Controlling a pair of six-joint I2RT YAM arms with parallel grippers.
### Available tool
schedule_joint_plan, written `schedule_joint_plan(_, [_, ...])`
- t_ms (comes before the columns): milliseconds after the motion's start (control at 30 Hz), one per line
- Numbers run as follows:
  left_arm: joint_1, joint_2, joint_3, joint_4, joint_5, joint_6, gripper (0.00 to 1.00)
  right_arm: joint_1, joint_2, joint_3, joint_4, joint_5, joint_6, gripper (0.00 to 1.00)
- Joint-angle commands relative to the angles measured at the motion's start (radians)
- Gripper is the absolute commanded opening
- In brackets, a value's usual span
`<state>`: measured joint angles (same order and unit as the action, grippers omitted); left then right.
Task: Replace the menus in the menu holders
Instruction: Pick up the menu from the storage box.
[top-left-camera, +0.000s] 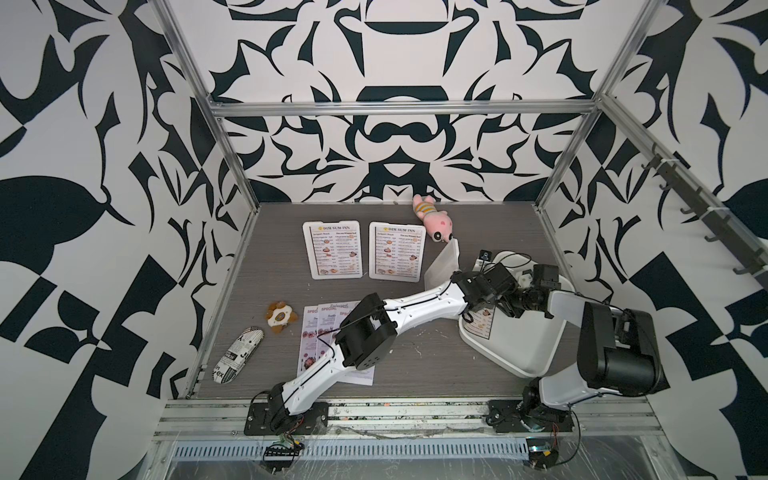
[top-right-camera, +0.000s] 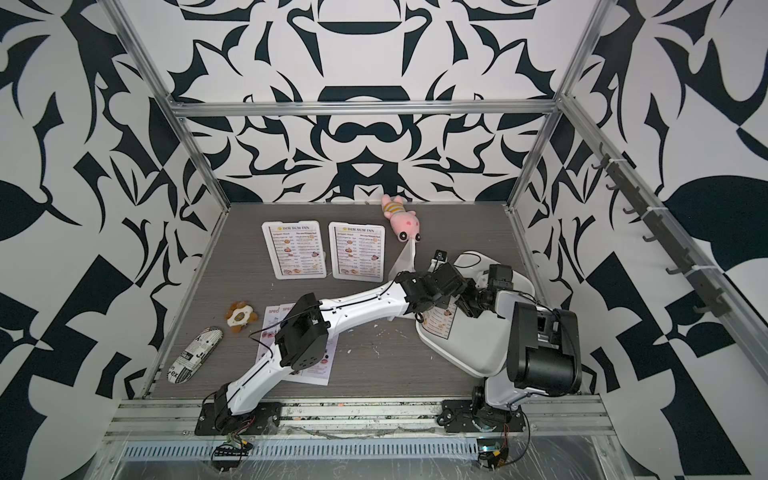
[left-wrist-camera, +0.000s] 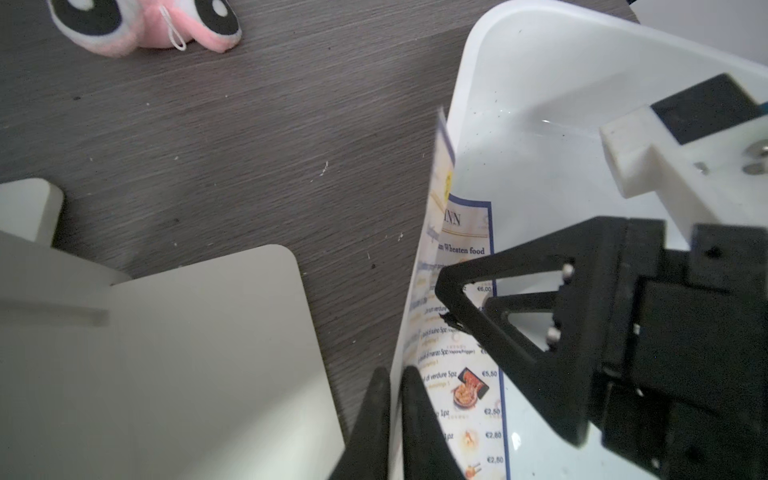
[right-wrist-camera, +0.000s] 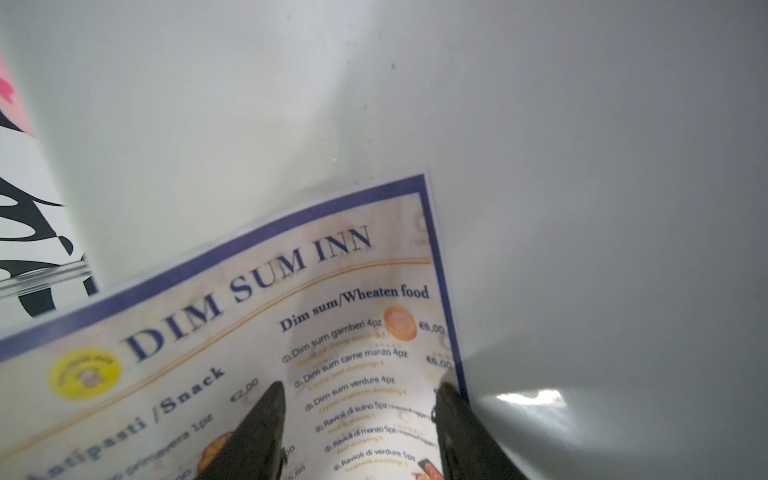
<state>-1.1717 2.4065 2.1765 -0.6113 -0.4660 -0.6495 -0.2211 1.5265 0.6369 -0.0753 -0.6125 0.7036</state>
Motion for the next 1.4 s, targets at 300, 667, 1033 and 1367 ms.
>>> schedule_joint_plan(300, [-0.008, -0.036, 0.028, 0.04, 0.03, 0.057, 0.0, -0.031, -0.091, 0.065, -0.178, 0.089, -0.085, 0.67])
schedule_joint_plan(667, [-0.017, -0.211, 0.002, 0.086, 0.105, 0.132, 0.0, -0.047, -0.326, 0.239, -0.405, 0.26, -0.18, 0.7])
schedule_joint_plan(1033, [0.03, -0.42, 0.157, -0.107, 0.157, 0.375, 0.0, -0.046, -0.437, 0.367, -0.204, 0.013, -0.27, 0.71])
schedule_joint_plan(1367, [0.085, -0.705, -0.078, -0.087, 0.161, 0.534, 0.0, 0.089, -0.345, 0.27, 0.42, -0.647, -0.139, 0.7])
